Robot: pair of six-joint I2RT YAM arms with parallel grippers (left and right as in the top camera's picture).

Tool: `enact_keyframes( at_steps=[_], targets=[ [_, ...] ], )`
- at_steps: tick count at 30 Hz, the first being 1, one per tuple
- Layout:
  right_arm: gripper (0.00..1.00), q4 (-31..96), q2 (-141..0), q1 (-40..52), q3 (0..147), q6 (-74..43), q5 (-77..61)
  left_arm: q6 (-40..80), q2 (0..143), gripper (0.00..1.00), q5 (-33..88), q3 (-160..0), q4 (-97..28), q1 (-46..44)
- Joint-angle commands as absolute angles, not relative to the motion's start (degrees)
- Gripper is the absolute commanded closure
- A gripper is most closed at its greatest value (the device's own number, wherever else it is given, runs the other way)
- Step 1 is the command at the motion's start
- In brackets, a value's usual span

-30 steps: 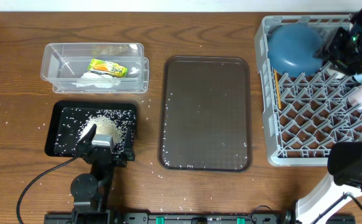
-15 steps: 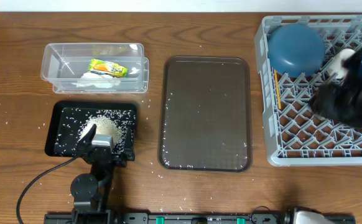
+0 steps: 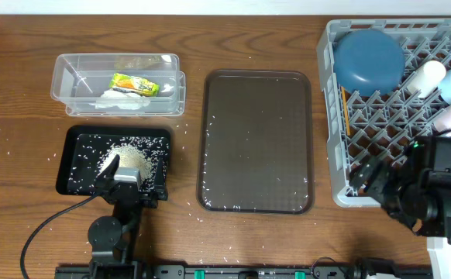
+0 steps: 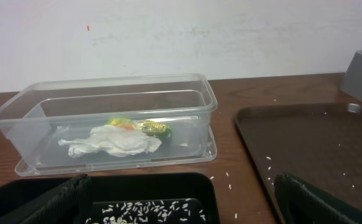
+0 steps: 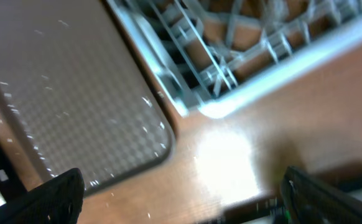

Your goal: Sort waste into correct bins and load items into the dishwasher rack

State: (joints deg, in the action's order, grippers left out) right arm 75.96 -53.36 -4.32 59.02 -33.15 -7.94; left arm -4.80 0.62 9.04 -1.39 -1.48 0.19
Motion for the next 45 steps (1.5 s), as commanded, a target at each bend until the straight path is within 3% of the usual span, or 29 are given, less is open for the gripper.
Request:
enact_keyframes(
  at_steps=[1, 9, 17, 31, 38, 45],
  targets=[
    [0.01, 77.58, -53.04, -4.01, 57.14, -37.67, -7.92, -5.54, 0.23, 0.05, 9.63, -0.23, -3.14, 0.03],
    [0.01, 70.11, -52.62, -2.24, 54.7, -37.58, -5.54, -5.54, 0.23, 0.05, 9.63, -0.23, -3.14, 0.03],
    [0.01, 42.0, -46.26, 9.15, 43.48, -30.72, -1.58, -5.54, 0.23, 0.05, 9.61, -0.23, -3.14, 0.03],
    [0.01, 5.26, -29.04, 9.61, 14.04, -24.56, -4.84, -5.54, 0.23, 0.05, 9.61, -0.23, -3.14, 0.03],
    [0.01, -3.7, -20.1, 8.97, 4.89, -24.53, -4.8, -5.54, 0.23, 0.05, 9.63, -0.23, -3.14, 0.03],
    [0.01, -2.28, -9.72, 7.66, 0.3, -21.04, -4.99, -5.54, 0.23, 0.05, 9.63, -0.23, -3.14, 0.03]
  ],
)
